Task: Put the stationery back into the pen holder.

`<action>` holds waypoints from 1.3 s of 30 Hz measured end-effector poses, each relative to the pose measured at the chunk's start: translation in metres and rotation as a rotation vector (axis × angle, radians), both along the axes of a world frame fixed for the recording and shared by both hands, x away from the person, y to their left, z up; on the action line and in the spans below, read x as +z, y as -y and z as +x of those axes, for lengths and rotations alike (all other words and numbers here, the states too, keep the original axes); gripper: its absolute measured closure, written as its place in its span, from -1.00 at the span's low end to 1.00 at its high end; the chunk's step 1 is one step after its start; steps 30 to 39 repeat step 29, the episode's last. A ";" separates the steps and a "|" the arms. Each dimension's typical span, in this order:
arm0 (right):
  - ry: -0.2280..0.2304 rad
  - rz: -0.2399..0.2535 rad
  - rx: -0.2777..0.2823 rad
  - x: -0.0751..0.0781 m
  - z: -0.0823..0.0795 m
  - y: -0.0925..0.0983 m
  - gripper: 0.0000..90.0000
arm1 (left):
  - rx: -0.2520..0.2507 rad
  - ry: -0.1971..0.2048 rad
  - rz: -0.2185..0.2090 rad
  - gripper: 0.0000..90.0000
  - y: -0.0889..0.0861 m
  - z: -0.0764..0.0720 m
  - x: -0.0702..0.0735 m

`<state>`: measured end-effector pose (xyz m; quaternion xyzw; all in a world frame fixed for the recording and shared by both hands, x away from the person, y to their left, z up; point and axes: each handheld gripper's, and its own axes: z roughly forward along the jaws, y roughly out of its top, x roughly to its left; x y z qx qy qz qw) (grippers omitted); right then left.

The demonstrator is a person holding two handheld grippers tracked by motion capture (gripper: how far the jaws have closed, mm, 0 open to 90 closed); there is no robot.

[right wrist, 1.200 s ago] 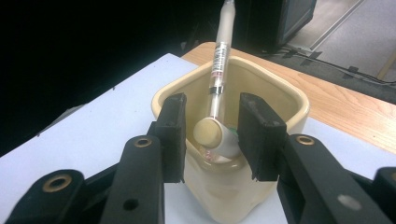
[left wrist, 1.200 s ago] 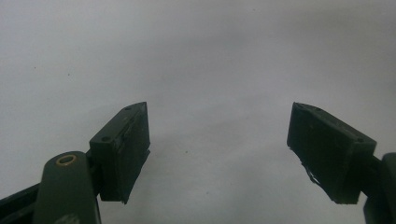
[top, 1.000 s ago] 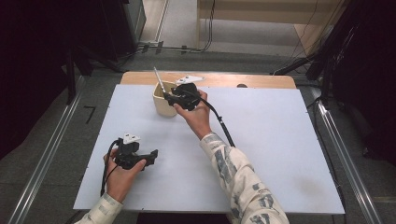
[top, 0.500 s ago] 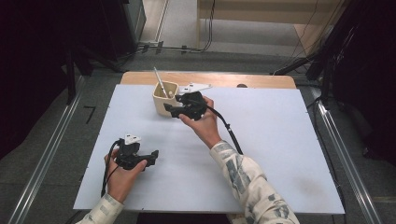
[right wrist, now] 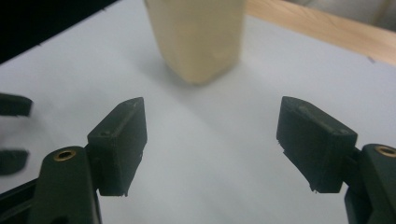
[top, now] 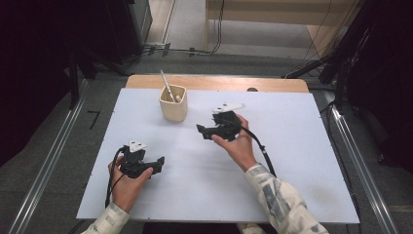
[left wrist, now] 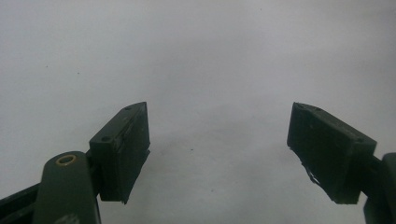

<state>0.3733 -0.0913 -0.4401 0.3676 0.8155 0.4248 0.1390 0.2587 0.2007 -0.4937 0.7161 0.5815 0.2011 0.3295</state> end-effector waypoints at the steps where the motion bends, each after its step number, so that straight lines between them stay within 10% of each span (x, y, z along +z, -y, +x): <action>1: -0.006 -0.002 -0.012 -0.001 -0.003 0.009 -0.49 | 0.003 0.000 0.000 -0.52 0.000 0.000 0.000; 10: -0.039 -0.043 -0.207 -0.019 -0.044 0.119 -0.51 | 0.024 0.001 -0.007 -0.52 -0.004 -0.001 0.000; 27: -0.090 -0.070 -0.481 -0.033 -0.101 0.254 -0.55 | 0.094 -0.023 0.003 -0.57 -0.020 -0.027 -0.005; 39: -0.101 -0.053 -0.507 -0.035 -0.105 0.264 -0.55 | 0.112 -0.025 0.007 -0.57 -0.023 -0.029 -0.005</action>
